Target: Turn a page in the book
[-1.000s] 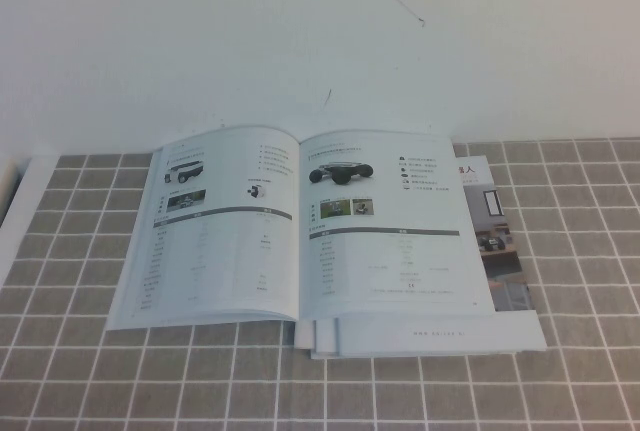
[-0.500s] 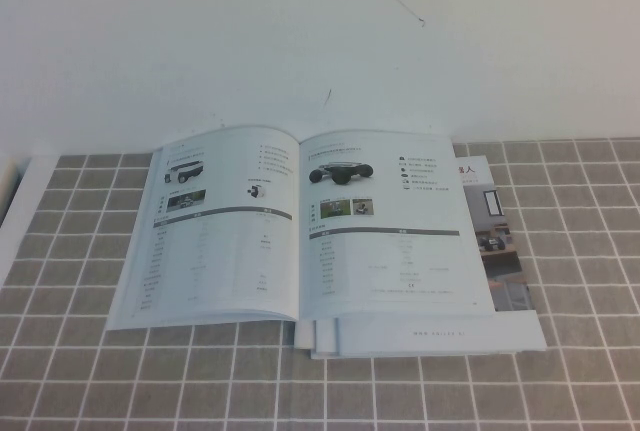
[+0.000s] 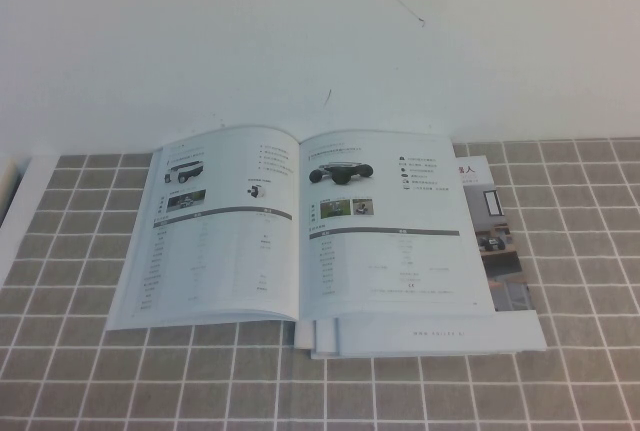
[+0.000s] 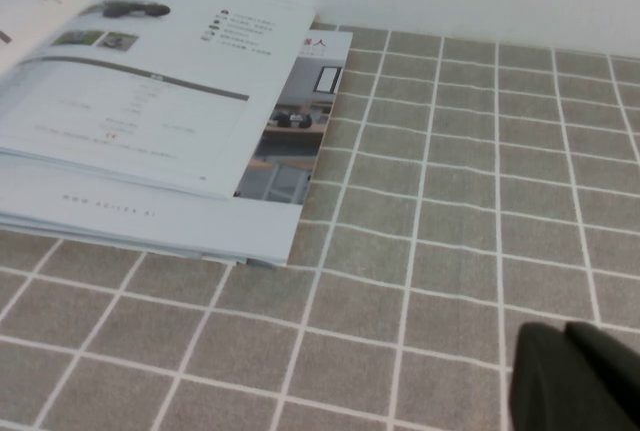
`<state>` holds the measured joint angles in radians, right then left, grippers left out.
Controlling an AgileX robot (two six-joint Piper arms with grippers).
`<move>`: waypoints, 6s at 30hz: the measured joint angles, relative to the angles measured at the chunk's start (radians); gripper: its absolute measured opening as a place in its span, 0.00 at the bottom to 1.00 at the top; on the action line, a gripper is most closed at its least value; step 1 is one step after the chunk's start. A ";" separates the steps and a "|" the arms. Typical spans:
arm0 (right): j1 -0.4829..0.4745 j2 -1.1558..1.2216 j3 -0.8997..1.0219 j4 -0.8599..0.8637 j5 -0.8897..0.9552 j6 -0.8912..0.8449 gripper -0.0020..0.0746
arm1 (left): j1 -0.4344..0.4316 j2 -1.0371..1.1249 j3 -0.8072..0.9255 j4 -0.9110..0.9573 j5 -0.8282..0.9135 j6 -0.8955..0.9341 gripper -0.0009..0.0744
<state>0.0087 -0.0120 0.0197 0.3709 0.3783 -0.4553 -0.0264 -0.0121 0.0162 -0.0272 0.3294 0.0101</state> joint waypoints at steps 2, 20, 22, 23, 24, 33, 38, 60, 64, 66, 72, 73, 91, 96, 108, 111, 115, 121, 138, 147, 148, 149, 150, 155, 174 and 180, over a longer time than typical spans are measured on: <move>0.000 0.000 0.000 0.004 0.000 0.000 0.02 | 0.000 0.000 0.000 -0.002 0.000 0.000 0.01; 0.000 0.000 0.002 0.020 -0.013 0.000 0.02 | 0.000 0.000 0.000 -0.021 -0.024 0.000 0.01; 0.000 0.000 0.006 0.020 -0.032 0.000 0.02 | 0.000 0.000 0.004 -0.023 -0.040 0.000 0.01; 0.000 0.000 0.006 0.020 -0.038 0.000 0.02 | 0.000 0.000 0.004 -0.025 -0.045 0.000 0.01; 0.000 0.000 0.008 0.022 -0.046 0.000 0.02 | 0.000 0.000 0.004 -0.030 -0.050 0.000 0.01; 0.000 0.000 0.008 0.063 -0.158 0.000 0.02 | 0.000 0.000 0.006 -0.122 -0.206 -0.002 0.01; 0.000 0.000 0.008 0.099 -0.268 0.000 0.02 | 0.000 0.000 0.006 -0.218 -0.420 -0.010 0.01; 0.000 0.000 -0.028 -0.214 -0.914 0.263 0.02 | 0.000 -0.002 -0.035 -0.133 -0.826 -0.368 0.01; 0.000 0.000 -0.168 -0.423 -0.951 0.315 0.02 | 0.000 -0.002 -0.178 0.001 -0.778 -0.410 0.01; 0.000 0.000 -0.255 -0.484 -0.972 0.328 0.02 | 0.000 -0.002 -0.262 0.027 -0.746 -0.430 0.01; 0.000 0.082 -0.577 -0.566 -1.010 0.455 0.02 | 0.000 0.057 -0.551 0.135 -0.614 -0.445 0.01; 0.000 0.112 -0.621 -0.591 -1.006 0.477 0.02 | 0.000 0.085 -0.602 0.161 -0.586 -0.445 0.01; 0.054 0.684 -1.115 -0.652 0.385 0.705 0.02 | -0.225 0.579 -0.985 0.145 0.527 -0.119 0.01; 0.059 0.775 -1.115 -0.617 0.467 0.638 0.02 | -0.265 0.734 -0.985 0.137 0.623 -0.065 0.01; 0.088 1.030 -1.115 -0.132 0.470 0.204 0.02 | -0.266 0.996 -0.985 -0.200 0.469 0.247 0.01; 0.112 1.079 -1.115 -0.065 0.468 0.165 0.02 | -0.266 1.047 -0.985 -0.296 0.426 0.321 0.01; 0.145 1.134 -1.115 -0.047 0.472 0.119 0.02 | -0.266 1.114 -0.985 -0.418 0.409 0.505 0.01; 0.156 1.173 -1.104 -0.041 0.467 0.112 0.05 | -0.266 1.230 -0.985 -0.524 0.338 0.664 0.01; 0.158 1.456 -1.004 0.536 0.348 -0.314 0.47 | -0.266 1.674 -1.023 -0.832 0.092 0.988 0.01; 0.158 1.701 -1.008 0.633 0.223 -0.409 0.48 | -0.264 1.856 -1.208 -0.937 0.210 1.047 0.01; 0.158 1.729 -1.013 0.640 0.218 -0.413 0.48 | -0.260 1.874 -1.222 -0.924 0.210 1.023 0.01; 0.158 1.757 -1.024 0.644 0.216 -0.416 0.48 | -0.256 1.894 -1.233 -0.905 0.217 0.999 0.01; 0.158 1.778 -1.035 0.646 0.216 -0.421 0.48 | -0.248 1.914 -1.240 -0.888 0.224 0.983 0.01; 0.158 1.885 -1.115 0.652 0.208 -0.437 0.48 | -0.220 1.994 -1.261 -0.847 0.238 0.947 0.01; 0.158 2.063 -1.189 0.763 0.181 -0.539 0.49 | -0.210 2.052 -1.273 -0.850 0.248 0.945 0.01; 0.158 2.071 -1.191 0.868 0.179 -0.633 0.49 | -0.207 2.052 -1.273 -0.850 0.248 0.945 0.01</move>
<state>0.1664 2.0591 -1.1714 1.2392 0.5577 -1.0880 -0.2337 2.0400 -1.2564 -0.8771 0.5772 0.9551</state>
